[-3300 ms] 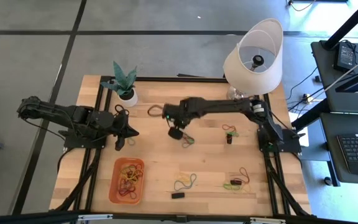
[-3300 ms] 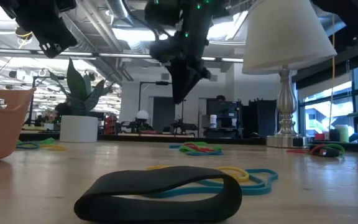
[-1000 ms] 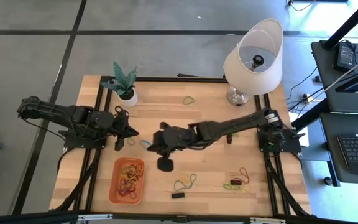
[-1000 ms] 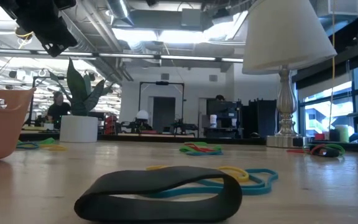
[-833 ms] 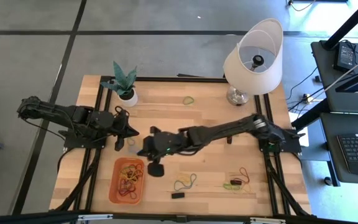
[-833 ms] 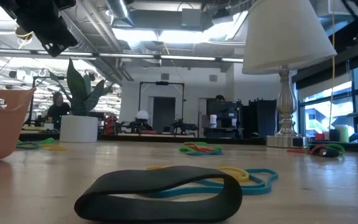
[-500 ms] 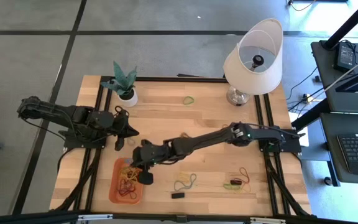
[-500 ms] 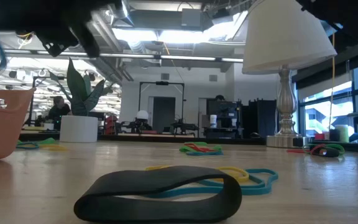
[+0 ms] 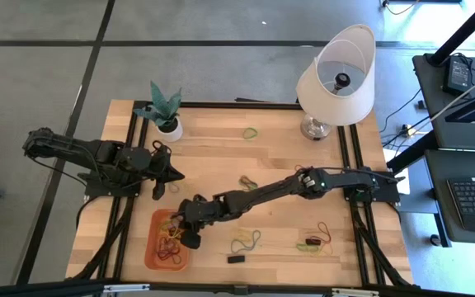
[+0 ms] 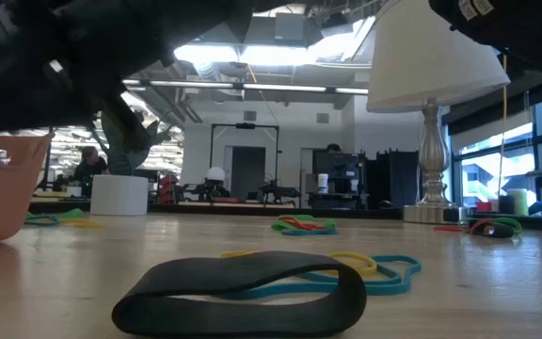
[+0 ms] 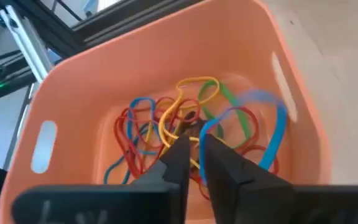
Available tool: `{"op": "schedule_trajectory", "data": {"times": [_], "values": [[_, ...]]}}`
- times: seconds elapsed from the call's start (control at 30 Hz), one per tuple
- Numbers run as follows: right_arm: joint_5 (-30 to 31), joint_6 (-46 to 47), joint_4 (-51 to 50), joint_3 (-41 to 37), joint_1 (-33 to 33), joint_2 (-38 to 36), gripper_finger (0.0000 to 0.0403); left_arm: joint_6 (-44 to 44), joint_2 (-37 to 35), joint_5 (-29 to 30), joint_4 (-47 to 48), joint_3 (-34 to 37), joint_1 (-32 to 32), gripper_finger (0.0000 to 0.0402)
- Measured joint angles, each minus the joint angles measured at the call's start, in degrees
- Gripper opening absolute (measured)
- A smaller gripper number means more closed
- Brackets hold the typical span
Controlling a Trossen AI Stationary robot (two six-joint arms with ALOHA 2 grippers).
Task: Pick and place rubber bands into bin
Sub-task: Put the blue rubber band into the orange bin, then put the green rubber band into the orange bin
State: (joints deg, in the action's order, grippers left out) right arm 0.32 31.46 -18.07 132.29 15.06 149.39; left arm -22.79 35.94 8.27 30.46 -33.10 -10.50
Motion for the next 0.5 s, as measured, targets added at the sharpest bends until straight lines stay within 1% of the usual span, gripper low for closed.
{"op": "schedule_trajectory", "data": {"times": [0.13, 0.27, 0.4, 0.5], "values": [[0.0, -0.6, -0.4, 1.5, 0.1, 0.0, 0.0082, 0.4, 0.0, 0.0, 0.0, 0.0, 0.0, 0.0002], [-0.1, -1.2, -4.8, 2.4, -0.1, -0.6, 0.0100, 1.7, 0.0, 0.0, 0.0, 0.0, 0.0, 0.0004], [0.0, -0.6, -10.7, 2.7, -0.9, -2.7, 0.0099, 1.7, 0.0, 0.0, 0.1, 0.0, 0.0, 0.0005], [0.0, -2.2, -13.4, 2.7, -1.3, -4.2, 0.0078, 2.6, 0.0, 0.0, 0.1, 0.0, 0.0, 0.0002]]}}
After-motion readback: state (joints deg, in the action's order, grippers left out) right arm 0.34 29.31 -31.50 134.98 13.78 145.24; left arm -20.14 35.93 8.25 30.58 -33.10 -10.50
